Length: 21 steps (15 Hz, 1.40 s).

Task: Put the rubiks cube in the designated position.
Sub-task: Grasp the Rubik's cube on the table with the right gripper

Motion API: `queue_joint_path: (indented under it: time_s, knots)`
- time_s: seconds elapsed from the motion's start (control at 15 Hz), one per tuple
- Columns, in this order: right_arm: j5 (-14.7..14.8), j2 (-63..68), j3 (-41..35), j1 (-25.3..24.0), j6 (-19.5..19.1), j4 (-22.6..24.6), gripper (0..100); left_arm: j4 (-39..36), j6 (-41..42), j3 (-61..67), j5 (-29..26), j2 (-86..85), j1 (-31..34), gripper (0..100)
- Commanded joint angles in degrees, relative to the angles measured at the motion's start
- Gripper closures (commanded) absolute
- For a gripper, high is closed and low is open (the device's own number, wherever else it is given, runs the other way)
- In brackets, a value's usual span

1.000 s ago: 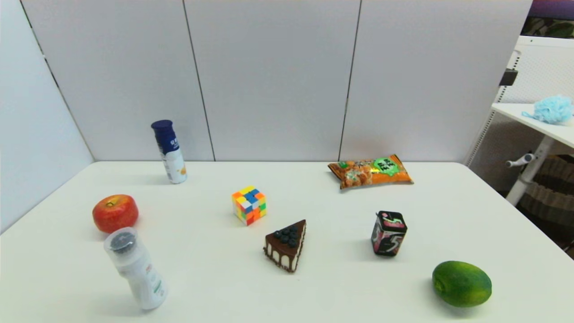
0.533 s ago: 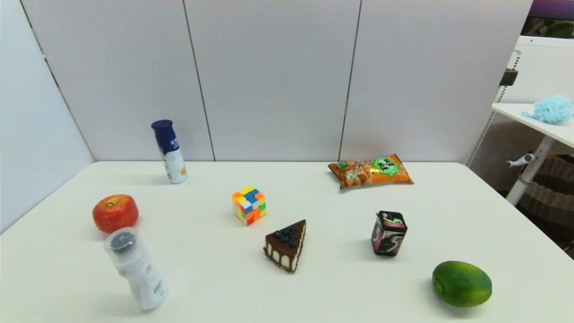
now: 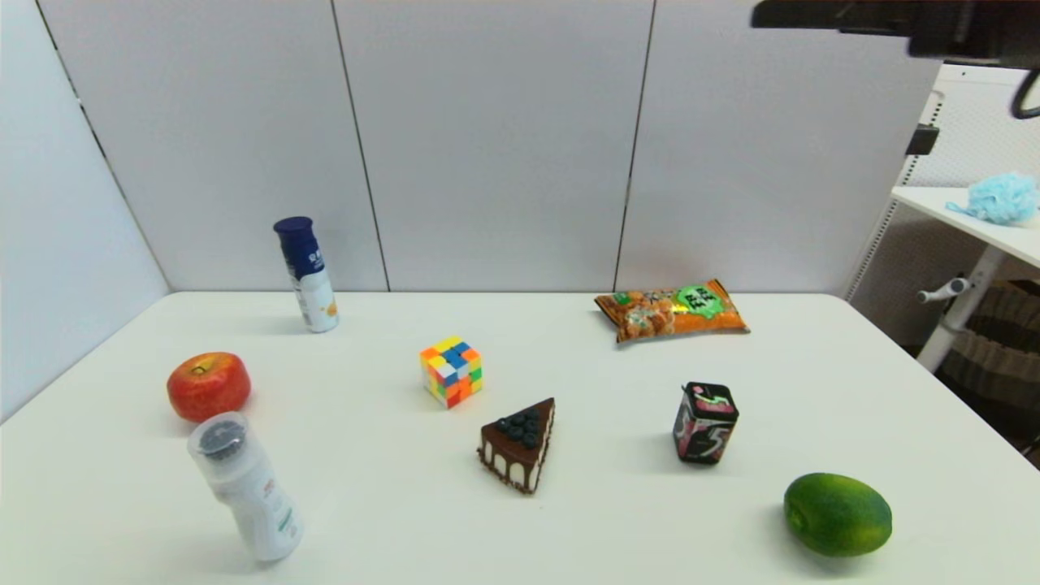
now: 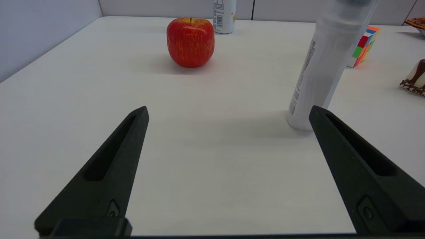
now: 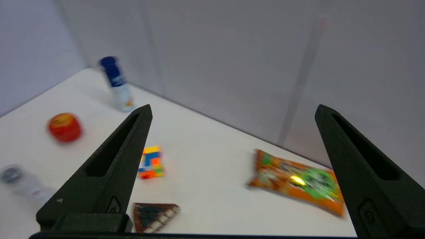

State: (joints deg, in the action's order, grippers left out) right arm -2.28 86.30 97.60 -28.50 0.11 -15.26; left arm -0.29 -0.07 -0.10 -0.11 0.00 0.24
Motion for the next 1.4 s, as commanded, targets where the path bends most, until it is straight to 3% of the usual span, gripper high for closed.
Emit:
queue_joint_path:
  time_s: [0.07, 0.4, 0.8, 1.4]
  knots:
    - [-5.02, 16.89, 10.16, -9.91, -1.78, 0.06, 0, -0.06, -0.01, 0.01, 0.02, 0.09, 0.02, 0]
    - [-6.25, 27.08, 10.33, -16.85, -5.73, 0.23, 0, 0.12, -0.01, 0.01, 0.02, 0.09, 0.02, 0]
    - [-5.54, 39.65, 12.0, -19.31, -8.28, 0.06, 0, 0.12, -0.01, 0.01, 0.02, 0.09, 0.02, 0]
    - [3.86, 50.72, 14.55, -18.43, -7.4, 1.38, 0, 0.12, -0.01, 0.01, 0.02, 0.09, 0.02, 0]
